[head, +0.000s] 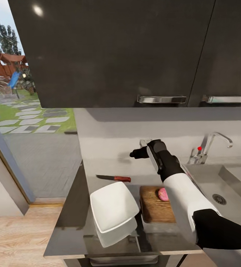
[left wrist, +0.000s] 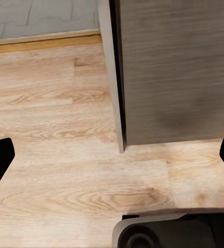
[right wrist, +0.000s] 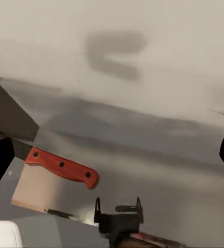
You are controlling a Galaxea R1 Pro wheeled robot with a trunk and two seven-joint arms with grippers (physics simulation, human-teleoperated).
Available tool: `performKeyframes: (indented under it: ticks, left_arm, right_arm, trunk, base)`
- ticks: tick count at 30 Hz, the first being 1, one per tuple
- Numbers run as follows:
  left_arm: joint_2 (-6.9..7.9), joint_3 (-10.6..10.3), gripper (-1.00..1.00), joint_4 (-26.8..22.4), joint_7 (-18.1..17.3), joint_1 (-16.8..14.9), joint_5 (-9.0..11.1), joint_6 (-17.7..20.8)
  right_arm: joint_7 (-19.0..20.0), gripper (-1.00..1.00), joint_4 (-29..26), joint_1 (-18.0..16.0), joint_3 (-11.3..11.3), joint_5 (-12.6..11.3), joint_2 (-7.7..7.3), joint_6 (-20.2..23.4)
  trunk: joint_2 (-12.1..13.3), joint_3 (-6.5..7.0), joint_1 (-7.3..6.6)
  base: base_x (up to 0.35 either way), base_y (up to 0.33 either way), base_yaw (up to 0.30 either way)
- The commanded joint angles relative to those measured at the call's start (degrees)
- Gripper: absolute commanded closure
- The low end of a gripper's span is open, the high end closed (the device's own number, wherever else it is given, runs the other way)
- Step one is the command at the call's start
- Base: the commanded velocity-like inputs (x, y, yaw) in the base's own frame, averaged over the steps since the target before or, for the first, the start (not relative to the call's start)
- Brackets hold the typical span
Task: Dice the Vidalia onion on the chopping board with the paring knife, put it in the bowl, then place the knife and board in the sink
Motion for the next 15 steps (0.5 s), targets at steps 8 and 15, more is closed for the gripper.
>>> performKeyframes:
  ticks: [8, 15]
  left_arm:
    - [0.09, -0.5, -1.0, 0.2, 0.2, 0.0, 0.5, -0.2]
    - [0.09, -0.5, -1.0, 0.2, 0.2, 0.0, 0.5, -0.1]
  right_arm:
    - [3.2, -1.0, 6.0, -0.1, 5.7, 0.7, 0.18, -0.2]
    - [6.5, -1.0, 7.0, -0.1, 6.4, 0.7, 0.26, -0.2]
  trunk:
    - [-0.1, -0.12, 0.05]
    - [-0.1, -0.12, 0.05]
  base:
    - [0.018, 0.0, 0.0]
    - [0.0, 0.0, 0.0]
